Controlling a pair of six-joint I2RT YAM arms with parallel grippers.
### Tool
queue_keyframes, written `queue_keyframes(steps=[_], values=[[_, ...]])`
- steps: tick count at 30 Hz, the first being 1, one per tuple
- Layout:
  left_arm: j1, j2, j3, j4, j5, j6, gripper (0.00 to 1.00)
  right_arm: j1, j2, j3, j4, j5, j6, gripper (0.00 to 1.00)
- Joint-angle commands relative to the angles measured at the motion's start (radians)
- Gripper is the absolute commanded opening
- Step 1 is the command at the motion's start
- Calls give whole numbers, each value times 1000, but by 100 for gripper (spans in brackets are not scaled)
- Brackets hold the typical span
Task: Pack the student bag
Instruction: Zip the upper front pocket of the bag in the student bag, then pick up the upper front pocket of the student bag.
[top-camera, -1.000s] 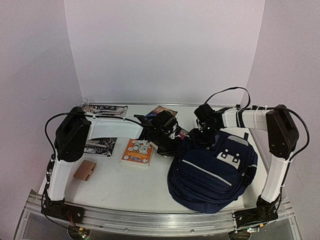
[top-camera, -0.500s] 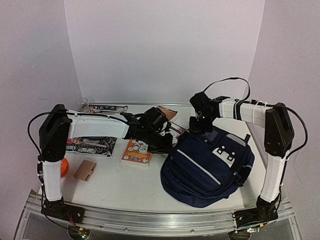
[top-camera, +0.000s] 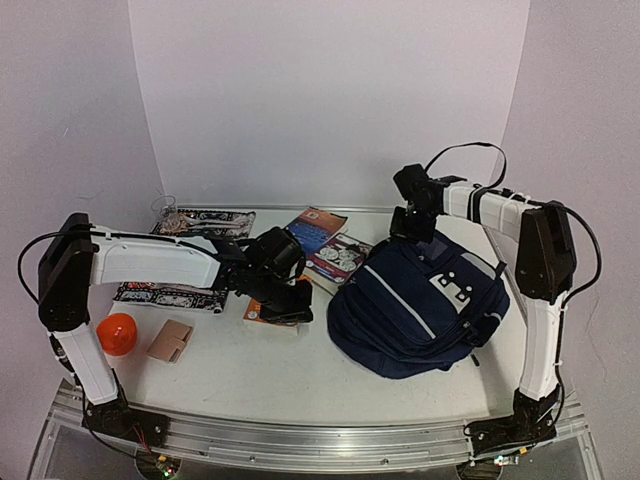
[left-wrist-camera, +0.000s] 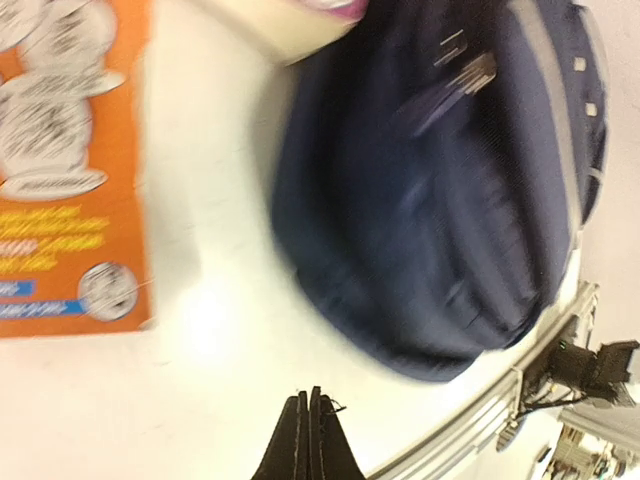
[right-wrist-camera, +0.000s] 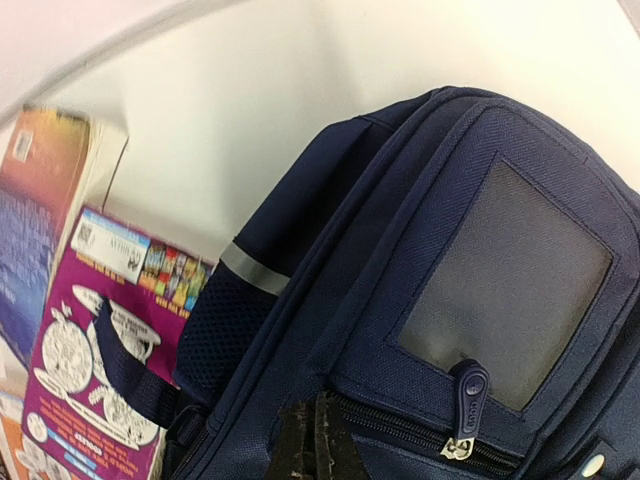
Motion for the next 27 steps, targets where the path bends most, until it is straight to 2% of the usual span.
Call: queue_keyframes(steps=[1, 3, 4, 8, 10, 13, 16, 19, 23, 27], values=[[-2, -23, -11, 14, -22, -35, 0, -10, 11, 64, 62, -16, -7, 0], [-10, -12, 6, 24, -20, -5, 2, -10, 9, 45, 81, -80, -30, 0], [-12, -13, 12, 28, -30, 19, 7, -9, 7, 34, 88, -107, -46, 0], [-12, -37, 34, 41, -133, 177, 40, -9, -30, -53, 126, -169, -88, 0], [-6, -33, 56, 58, -169, 285, 52, -8, -51, -90, 137, -175, -93, 0], [11, -2, 94, 88, -151, 461, 63, -8, -72, -127, 152, -202, -97, 0], [52, 27, 124, 111, -57, 602, 71, -8, -82, -146, 158, -230, -102, 0], [98, 68, 160, 134, 72, 691, 74, -8, -92, -162, 164, -238, -104, 0], [111, 142, 228, 135, 211, 733, 74, -7, -100, -177, 169, -243, -101, 0], [111, 209, 254, 136, 280, 753, 74, -7, -104, -179, 173, -248, -98, 0]])
